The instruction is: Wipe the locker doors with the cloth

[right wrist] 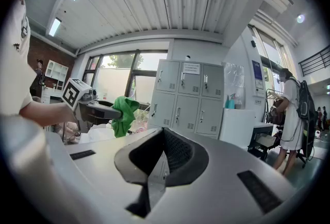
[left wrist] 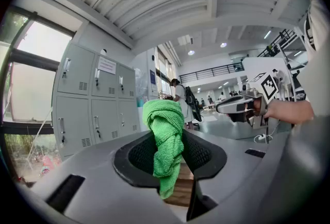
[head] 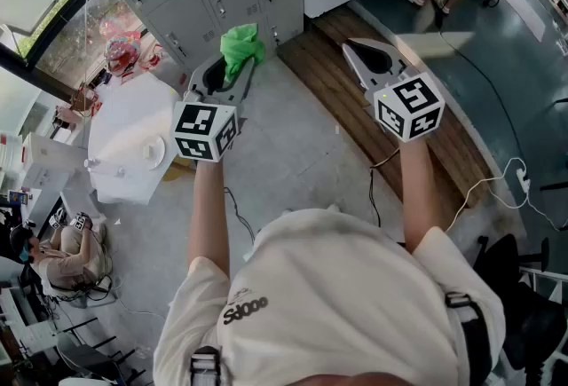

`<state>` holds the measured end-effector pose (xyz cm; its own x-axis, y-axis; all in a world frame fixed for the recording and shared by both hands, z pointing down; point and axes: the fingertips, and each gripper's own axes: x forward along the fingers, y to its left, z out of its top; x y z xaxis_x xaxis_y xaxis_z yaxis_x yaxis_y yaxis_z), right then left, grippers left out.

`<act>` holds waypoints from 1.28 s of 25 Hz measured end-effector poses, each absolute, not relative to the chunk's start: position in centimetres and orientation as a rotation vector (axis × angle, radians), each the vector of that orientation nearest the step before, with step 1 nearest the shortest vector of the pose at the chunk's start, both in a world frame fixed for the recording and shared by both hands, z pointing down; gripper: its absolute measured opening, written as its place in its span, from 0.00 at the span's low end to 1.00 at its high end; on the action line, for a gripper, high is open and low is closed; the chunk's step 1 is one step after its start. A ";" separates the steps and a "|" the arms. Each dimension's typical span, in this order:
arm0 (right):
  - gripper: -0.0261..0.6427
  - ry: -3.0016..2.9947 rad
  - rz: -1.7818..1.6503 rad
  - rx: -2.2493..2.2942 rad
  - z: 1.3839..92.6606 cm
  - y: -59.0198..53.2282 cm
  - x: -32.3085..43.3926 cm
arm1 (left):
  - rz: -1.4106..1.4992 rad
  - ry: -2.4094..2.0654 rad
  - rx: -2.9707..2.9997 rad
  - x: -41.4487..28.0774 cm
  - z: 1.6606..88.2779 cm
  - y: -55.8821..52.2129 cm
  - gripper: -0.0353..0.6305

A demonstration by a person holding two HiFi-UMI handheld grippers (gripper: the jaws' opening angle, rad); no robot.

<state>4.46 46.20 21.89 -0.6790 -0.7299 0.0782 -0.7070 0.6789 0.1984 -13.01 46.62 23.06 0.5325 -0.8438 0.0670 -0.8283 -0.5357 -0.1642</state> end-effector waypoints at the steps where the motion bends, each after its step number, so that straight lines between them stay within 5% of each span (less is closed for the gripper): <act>1: 0.05 -2.731 -0.242 1.186 22.1 46.1 4.8 | -0.241 1.446 -2.635 -12.7 23.2 46.7 0.26; 22: 0.05 -2.761 -0.179 1.144 24.7 37.9 12.5 | -0.256 1.460 -2.686 -3.6 25.6 40.6 0.25; 32: 0.05 -2.759 -0.184 1.212 25.4 23.5 12.3 | -0.278 1.429 -2.654 -6.4 27.3 24.8 0.25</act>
